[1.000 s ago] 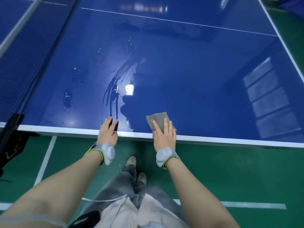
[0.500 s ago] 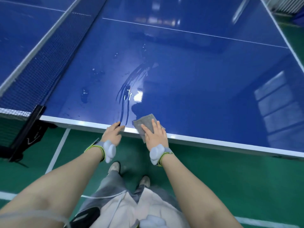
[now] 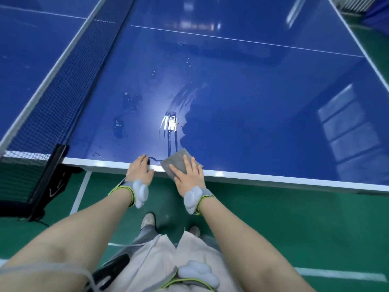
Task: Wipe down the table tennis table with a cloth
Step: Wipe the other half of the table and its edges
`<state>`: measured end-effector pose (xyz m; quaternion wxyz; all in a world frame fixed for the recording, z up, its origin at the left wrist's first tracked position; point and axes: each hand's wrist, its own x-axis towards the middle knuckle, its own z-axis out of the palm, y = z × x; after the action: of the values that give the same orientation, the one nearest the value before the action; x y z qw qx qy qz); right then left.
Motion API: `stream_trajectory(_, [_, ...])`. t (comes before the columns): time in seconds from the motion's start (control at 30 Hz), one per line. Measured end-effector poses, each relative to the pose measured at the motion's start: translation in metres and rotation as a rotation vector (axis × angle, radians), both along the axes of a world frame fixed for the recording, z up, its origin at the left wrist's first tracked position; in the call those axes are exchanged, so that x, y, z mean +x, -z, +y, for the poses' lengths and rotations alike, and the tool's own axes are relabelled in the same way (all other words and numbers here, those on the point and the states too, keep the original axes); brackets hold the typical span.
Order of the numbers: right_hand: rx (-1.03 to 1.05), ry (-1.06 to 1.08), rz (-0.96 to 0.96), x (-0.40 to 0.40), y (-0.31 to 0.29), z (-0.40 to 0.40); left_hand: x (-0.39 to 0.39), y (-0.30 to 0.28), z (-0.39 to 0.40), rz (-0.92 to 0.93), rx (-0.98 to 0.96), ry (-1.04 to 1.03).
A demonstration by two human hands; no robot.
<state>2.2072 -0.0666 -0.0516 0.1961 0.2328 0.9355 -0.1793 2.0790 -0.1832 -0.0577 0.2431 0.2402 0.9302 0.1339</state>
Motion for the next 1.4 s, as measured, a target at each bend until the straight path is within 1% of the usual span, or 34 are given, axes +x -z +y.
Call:
stream_trajectory(0.07, [-0.004, -0.025, 0.019, -0.004, -0.001, -0.002, -0.015, 0.000, -0.009, 0.011, -0.009, -0.057])
stream_trajectory(0.13, [0.010, 0.007, 0.070, -0.001, 0.000, 0.004, -0.031, 0.000, -0.021, 0.004, -0.014, -0.145])
stream_trajectory(0.2, [0.063, 0.142, 0.108, 0.008, 0.004, 0.013, -0.046, 0.000, -0.033, -0.004, -0.021, -0.202])
stream_trajectory(0.3, [0.152, 0.371, 0.064, 0.015, 0.007, 0.016, -0.070, 0.000, -0.049, -0.010, -0.019, -0.256])
stream_trajectory(0.4, [0.159, 0.445, 0.001, 0.002, 0.005, 0.002, -0.087, 0.001, -0.060, -0.031, -0.020, -0.276])
stream_trajectory(0.43, [0.153, 0.433, -0.004, -0.006, 0.005, -0.006, -0.092, 0.003, -0.063, -0.035, -0.010, -0.269])
stream_trajectory(0.63, [0.110, 0.194, 0.057, -0.053, 0.006, -0.053, -0.097, 0.003, -0.065, -0.008, 0.040, -0.223])
stream_trajectory(0.7, [0.090, 0.118, 0.087, -0.058, 0.006, -0.054, -0.103, 0.000, -0.069, -0.018, 0.044, -0.188])
stream_trajectory(0.77, [0.076, 0.097, 0.149, -0.056, 0.006, -0.040, -0.113, -0.003, -0.072, -0.026, 0.052, -0.167])
stream_trajectory(0.8, [0.082, 0.122, 0.148, -0.055, 0.006, -0.033, -0.120, -0.004, -0.075, -0.027, 0.052, -0.162])
stream_trajectory(0.87, [0.111, 0.254, 0.092, -0.051, 0.007, -0.021, -0.129, -0.006, -0.076, -0.038, 0.058, -0.151])
stream_trajectory(0.93, [0.145, 0.407, 0.064, -0.056, 0.008, -0.024, -0.136, -0.007, -0.075, -0.056, 0.072, -0.130])
stream_trajectory(0.97, [0.152, 0.449, 0.055, -0.060, 0.008, -0.029, -0.137, -0.008, -0.074, -0.061, 0.075, -0.117])
stream_trajectory(1.07, [0.073, 0.542, 0.046, -0.083, 0.007, -0.051, -0.138, -0.007, -0.066, -0.075, 0.077, -0.061])
stream_trajectory(1.17, [0.030, 0.431, 0.081, -0.100, 0.009, -0.076, -0.133, -0.007, -0.059, -0.087, 0.083, -0.021])
stream_trajectory(1.23, [0.047, 0.356, 0.099, -0.102, 0.009, -0.085, -0.132, -0.006, -0.056, -0.103, 0.084, 0.013])
stream_trajectory(1.33, [0.094, 0.193, 0.027, -0.094, 0.004, -0.067, -0.132, -0.008, -0.054, -0.144, 0.077, 0.047])
stream_trajectory(1.37, [0.110, 0.166, -0.007, -0.090, 0.002, -0.057, -0.133, -0.008, -0.053, -0.155, 0.076, 0.056])
stream_trajectory(1.4, [0.114, 0.196, -0.031, -0.086, 0.000, -0.046, -0.134, -0.009, -0.053, -0.166, 0.075, 0.063])
